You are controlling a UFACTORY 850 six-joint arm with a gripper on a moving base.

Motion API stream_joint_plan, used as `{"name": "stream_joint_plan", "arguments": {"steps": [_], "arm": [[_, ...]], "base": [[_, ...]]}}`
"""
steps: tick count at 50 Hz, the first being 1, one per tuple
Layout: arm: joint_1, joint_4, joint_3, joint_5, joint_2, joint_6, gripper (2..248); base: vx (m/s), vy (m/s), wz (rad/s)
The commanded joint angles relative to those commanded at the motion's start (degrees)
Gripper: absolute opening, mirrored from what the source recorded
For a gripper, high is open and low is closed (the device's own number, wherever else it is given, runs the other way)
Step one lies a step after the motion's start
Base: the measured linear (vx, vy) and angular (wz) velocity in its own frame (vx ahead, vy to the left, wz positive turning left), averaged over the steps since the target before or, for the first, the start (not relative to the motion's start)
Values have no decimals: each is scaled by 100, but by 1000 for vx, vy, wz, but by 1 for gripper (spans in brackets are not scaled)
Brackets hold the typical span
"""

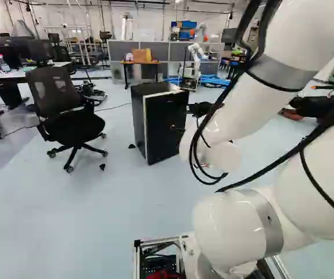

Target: Grab a drink from the fridge

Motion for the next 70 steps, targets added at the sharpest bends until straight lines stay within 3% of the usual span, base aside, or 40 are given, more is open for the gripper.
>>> {"name": "stream_joint_plan", "arguments": {"steps": [70], "arm": [[0,0,0,0,0,0,247]], "base": [[46,-5,-9]]}}
